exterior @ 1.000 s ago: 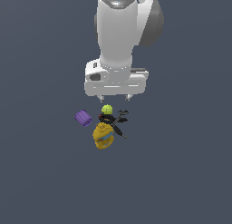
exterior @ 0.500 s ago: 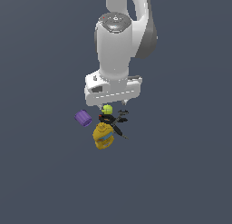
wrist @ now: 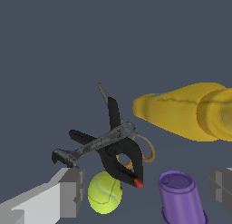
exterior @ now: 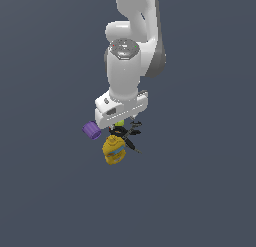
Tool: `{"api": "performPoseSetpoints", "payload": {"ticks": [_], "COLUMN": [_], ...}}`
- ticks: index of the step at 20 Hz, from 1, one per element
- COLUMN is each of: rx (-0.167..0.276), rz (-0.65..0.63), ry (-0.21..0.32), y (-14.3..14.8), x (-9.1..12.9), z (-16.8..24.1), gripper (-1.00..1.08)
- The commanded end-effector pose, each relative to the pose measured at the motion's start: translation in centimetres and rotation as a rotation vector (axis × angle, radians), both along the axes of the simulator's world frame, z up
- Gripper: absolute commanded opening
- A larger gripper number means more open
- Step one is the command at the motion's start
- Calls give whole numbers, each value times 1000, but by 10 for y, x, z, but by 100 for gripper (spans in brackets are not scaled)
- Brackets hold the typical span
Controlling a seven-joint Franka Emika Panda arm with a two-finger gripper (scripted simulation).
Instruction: Pick up a designated object from a clutter of objects.
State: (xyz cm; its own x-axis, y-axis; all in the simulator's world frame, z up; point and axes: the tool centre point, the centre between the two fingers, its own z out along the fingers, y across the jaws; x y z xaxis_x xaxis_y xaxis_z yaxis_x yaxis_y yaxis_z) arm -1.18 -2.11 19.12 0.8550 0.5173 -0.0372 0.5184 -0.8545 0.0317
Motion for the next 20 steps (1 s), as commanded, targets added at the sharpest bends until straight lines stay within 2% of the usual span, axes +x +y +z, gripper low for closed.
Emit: {"api": "performPoseSetpoints", "payload": {"ticks": [1,20], "rx": [1,35], "rz": [69,564], "ry": [2,7], "y": [-2,-5], "x": [-3,-31], "z": [-12,-90], "gripper": [100,100]}}
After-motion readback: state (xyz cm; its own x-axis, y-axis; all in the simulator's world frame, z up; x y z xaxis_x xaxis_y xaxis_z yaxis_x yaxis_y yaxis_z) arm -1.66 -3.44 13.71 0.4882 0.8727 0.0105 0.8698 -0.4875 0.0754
